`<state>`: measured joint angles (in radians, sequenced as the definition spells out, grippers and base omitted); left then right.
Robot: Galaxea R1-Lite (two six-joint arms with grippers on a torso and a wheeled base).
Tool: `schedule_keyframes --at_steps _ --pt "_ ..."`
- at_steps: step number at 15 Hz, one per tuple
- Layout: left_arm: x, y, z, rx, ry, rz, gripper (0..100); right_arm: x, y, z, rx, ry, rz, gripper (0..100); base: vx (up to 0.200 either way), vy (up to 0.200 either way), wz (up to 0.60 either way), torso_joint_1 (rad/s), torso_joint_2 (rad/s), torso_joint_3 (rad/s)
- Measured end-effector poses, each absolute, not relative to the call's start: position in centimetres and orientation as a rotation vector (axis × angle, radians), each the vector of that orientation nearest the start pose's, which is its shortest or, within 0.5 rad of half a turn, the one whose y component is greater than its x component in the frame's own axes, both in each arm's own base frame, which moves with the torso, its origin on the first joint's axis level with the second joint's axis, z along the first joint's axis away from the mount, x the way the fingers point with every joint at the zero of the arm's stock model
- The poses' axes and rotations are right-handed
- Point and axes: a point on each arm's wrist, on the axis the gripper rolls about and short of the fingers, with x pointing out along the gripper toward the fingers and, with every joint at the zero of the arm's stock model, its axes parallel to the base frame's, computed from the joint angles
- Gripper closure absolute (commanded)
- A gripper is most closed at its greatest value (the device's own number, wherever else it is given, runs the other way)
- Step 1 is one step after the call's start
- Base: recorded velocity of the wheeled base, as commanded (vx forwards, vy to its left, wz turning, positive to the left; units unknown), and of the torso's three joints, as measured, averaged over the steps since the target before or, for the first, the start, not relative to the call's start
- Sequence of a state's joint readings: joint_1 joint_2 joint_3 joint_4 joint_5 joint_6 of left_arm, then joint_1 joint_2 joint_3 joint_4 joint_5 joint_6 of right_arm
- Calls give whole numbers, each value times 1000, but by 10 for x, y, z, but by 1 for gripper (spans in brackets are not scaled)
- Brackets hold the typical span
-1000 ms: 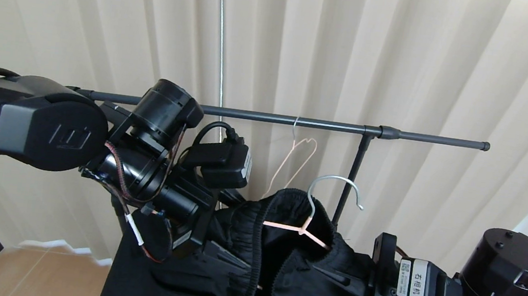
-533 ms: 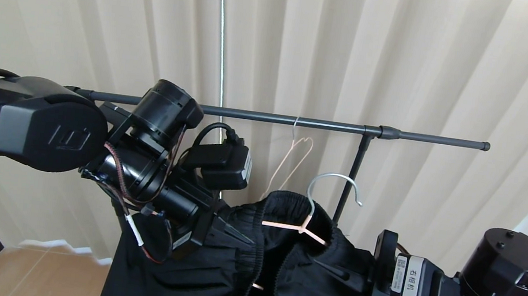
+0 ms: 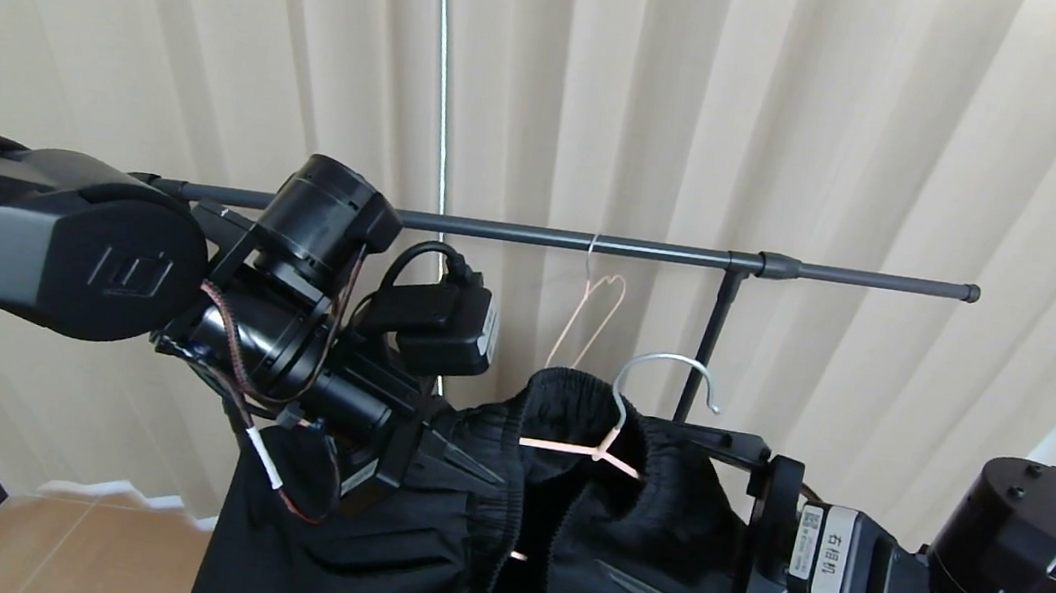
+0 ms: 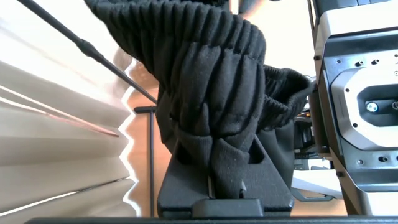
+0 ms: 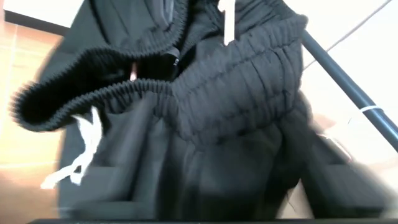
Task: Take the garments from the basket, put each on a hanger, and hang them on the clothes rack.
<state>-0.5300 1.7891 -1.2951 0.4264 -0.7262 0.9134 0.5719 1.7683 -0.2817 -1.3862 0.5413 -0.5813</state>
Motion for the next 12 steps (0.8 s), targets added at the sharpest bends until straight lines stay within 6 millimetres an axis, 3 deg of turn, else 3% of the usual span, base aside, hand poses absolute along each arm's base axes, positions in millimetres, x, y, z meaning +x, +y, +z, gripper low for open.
schedule_keyframes --at_steps 8,12 --pt "260 -139 222 625 319 -1397 100 210 123 129 -377 -194 1138 0 0 0 0 0 0 0" --pt "257 -109 238 633 233 -1280 100 217 115 131 -299 -156 1154 0 0 0 0 0 0 0"
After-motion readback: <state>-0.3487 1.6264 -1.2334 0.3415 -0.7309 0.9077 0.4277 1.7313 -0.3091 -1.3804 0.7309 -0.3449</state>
